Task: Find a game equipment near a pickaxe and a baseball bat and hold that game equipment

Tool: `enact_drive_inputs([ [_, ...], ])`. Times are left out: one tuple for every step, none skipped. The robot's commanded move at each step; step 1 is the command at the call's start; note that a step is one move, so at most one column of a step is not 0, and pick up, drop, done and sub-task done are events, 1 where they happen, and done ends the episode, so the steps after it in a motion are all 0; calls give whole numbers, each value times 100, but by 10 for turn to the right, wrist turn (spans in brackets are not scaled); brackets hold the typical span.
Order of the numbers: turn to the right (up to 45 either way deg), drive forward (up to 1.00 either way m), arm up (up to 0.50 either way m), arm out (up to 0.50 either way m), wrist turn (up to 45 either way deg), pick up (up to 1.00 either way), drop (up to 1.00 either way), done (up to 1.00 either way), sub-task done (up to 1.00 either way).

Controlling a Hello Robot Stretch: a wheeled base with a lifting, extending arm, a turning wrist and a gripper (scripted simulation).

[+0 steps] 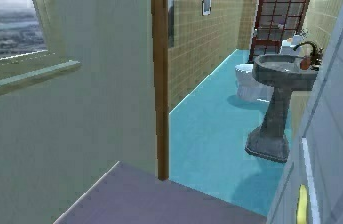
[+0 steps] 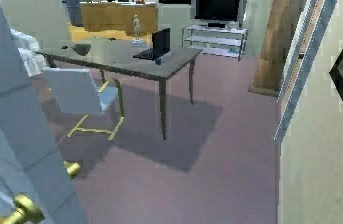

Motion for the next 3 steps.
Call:
enact_drive_inputs([
  [0,30,0,0,0,0,0,0,0],
  [120,0,0,0,0,0,0,0,0],
  [0,100,0,0,0,0,0,0,0],
])
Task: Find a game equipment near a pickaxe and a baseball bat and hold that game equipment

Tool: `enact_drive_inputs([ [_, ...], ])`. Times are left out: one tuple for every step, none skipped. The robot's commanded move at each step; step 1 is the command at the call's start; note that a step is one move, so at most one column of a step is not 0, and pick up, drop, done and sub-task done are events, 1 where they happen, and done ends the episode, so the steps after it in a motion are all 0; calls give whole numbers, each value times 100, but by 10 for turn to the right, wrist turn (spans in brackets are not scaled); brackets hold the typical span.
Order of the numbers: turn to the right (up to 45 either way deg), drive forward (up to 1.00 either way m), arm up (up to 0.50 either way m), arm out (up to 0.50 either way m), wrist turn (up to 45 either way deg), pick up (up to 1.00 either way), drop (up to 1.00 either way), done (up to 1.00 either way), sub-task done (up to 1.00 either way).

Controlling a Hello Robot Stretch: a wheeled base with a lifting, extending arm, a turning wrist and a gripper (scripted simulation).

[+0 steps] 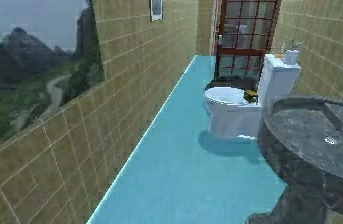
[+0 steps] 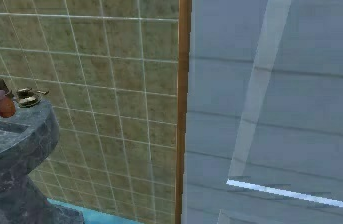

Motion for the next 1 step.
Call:
enact_drive_inputs([
  [30,0,0,0,0,0,0,0,0],
])
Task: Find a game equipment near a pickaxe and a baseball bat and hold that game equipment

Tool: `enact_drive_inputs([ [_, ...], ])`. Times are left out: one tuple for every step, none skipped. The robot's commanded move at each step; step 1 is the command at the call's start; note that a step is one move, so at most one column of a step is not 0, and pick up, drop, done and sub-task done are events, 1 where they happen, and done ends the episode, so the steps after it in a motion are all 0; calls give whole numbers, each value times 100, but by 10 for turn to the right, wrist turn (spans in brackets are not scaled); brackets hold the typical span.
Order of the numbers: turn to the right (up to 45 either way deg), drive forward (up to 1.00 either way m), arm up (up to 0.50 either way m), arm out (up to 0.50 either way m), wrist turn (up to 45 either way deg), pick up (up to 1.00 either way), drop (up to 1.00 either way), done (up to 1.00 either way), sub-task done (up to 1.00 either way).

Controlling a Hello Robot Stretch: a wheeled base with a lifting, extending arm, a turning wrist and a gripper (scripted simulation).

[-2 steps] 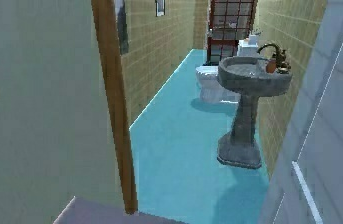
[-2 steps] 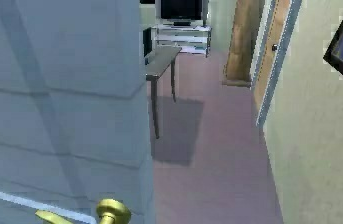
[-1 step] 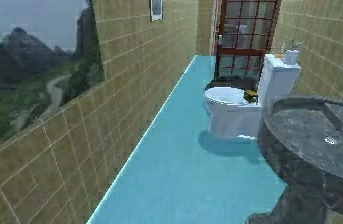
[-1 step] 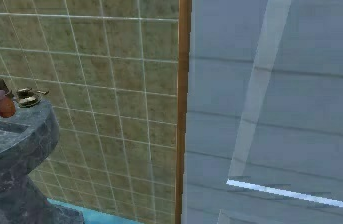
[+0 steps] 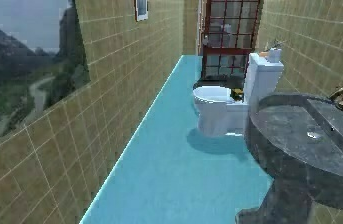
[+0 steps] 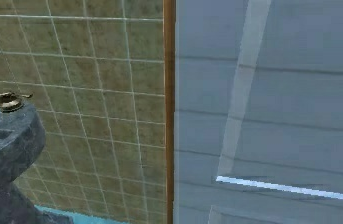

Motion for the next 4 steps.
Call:
enact_drive_inputs([
  [0,100,0,0,0,0,0,0,0],
  [0,100,0,0,0,0,0,0,0],
  [90,0,0,0,0,0,0,0,0],
  [0,10,0,0,0,0,0,0,0],
])
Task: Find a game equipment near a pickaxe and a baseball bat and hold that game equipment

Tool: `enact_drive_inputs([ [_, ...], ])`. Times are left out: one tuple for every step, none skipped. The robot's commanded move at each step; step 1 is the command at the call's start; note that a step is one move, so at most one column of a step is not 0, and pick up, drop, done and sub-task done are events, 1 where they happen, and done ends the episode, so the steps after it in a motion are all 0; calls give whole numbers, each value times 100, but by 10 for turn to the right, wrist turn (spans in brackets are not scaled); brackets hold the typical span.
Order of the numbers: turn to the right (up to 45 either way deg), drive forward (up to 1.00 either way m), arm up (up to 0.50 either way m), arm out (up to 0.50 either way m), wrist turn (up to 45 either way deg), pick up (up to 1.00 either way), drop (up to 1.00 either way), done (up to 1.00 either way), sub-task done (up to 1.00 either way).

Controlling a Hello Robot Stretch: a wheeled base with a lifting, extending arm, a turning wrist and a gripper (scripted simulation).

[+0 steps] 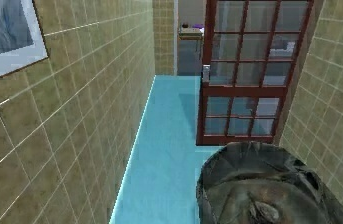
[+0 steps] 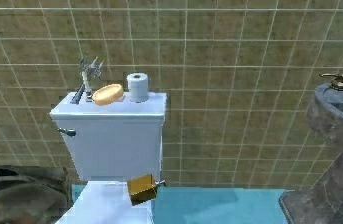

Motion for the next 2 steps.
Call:
enact_drive_inputs([
  [-180,0,0,0,0,0,0,0,0],
  [0,80,0,0,0,0,0,0,0],
])
